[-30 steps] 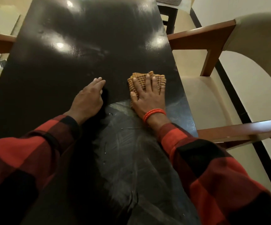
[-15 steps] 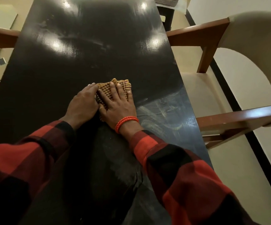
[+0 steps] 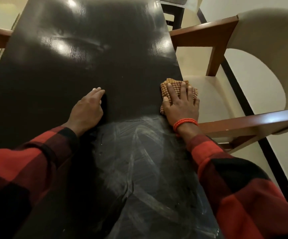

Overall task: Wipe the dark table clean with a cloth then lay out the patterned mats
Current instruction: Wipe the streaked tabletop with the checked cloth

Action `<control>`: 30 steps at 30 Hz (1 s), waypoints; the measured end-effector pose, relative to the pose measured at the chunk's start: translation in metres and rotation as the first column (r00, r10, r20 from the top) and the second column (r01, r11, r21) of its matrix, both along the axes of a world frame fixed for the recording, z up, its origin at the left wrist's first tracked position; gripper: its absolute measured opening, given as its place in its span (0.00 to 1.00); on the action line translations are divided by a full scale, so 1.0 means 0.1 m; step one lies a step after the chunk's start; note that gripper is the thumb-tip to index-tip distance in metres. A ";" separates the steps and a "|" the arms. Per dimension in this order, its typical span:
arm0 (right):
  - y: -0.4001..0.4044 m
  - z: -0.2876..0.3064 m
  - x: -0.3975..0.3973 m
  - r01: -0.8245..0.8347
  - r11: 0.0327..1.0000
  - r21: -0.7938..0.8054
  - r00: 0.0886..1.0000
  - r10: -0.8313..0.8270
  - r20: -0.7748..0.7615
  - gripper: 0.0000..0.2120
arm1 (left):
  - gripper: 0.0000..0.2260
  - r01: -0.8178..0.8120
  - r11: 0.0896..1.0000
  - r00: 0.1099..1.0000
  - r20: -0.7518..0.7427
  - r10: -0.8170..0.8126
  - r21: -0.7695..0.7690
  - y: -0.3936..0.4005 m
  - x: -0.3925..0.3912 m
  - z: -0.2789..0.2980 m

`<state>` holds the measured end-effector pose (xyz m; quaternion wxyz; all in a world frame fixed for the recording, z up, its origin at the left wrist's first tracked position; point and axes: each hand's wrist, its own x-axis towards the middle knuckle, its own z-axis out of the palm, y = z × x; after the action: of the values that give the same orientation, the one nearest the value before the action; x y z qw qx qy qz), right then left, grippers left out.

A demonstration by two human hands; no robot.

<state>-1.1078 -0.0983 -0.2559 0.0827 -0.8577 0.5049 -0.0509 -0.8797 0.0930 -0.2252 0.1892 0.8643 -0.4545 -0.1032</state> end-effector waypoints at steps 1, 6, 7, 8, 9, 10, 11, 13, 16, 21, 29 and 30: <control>-0.01 0.01 -0.04 0.019 1.000 0.010 1.000 -0.019 0.003 0.29 | 0.21 -0.001 1.000 1.000 0.000 0.001 0.006 -0.01 -0.01 0.01; -0.01 0.00 -0.09 0.042 0.999 0.018 0.999 -0.042 0.017 0.29 | 0.20 0.000 1.000 1.000 0.025 0.000 0.026 -0.03 0.02 0.05; -0.01 0.00 -0.08 0.038 0.999 0.007 0.999 -0.039 0.014 0.29 | 0.20 0.000 1.000 0.999 0.032 -0.001 0.023 -0.04 0.03 0.04; 0.00 0.00 -0.07 0.034 0.999 -0.006 0.999 -0.034 0.005 0.29 | 0.20 0.004 1.000 0.999 0.037 -0.005 0.023 -0.03 0.02 0.03; 0.02 0.00 -0.06 0.029 0.999 -0.020 1.000 -0.029 -0.005 0.29 | 0.20 0.009 1.000 0.999 0.036 -0.010 0.023 -0.02 0.01 0.02; 0.04 0.00 -0.05 0.021 0.999 -0.032 1.000 -0.022 -0.012 0.29 | 0.21 0.015 1.000 0.999 0.030 -0.015 0.021 -0.02 0.01 0.02; 0.08 0.01 -0.03 0.011 0.999 -0.039 1.000 -0.012 -0.017 0.29 | 0.21 0.020 1.000 1.000 0.022 -0.020 0.019 -0.01 0.01 0.01; 0.18 0.03 0.05 -0.019 0.999 -0.051 0.999 0.018 -0.029 0.29 | 0.22 0.032 0.999 0.999 0.012 -0.032 0.011 0.02 0.03 0.02; 0.45 0.04 0.25 -0.102 0.993 -0.066 0.994 0.100 -0.036 0.29 | 0.25 0.030 1.000 0.999 0.014 -0.030 -0.003 0.10 0.06 0.04; 1.16 0.05 0.70 -0.249 0.968 -0.035 0.968 0.250 0.035 0.29 | 0.25 0.018 1.000 1.000 0.011 -0.018 -0.006 0.36 0.13 0.13; 1.94 0.07 1.08 -0.486 0.873 0.036 0.873 0.485 0.046 0.29 | 0.21 -0.020 1.000 1.000 0.014 0.020 -0.010 0.58 0.17 0.27; 1.93 0.08 1.08 -0.492 0.869 0.050 0.870 0.490 0.046 0.28 | 0.21 -0.023 1.000 1.000 0.013 0.024 -0.011 0.58 0.15 0.28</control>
<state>-0.9994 0.0950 -0.2475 0.1268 -0.9540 0.2703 -0.0266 -0.8648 0.1510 -0.1973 0.1918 0.8692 -0.4461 -0.0929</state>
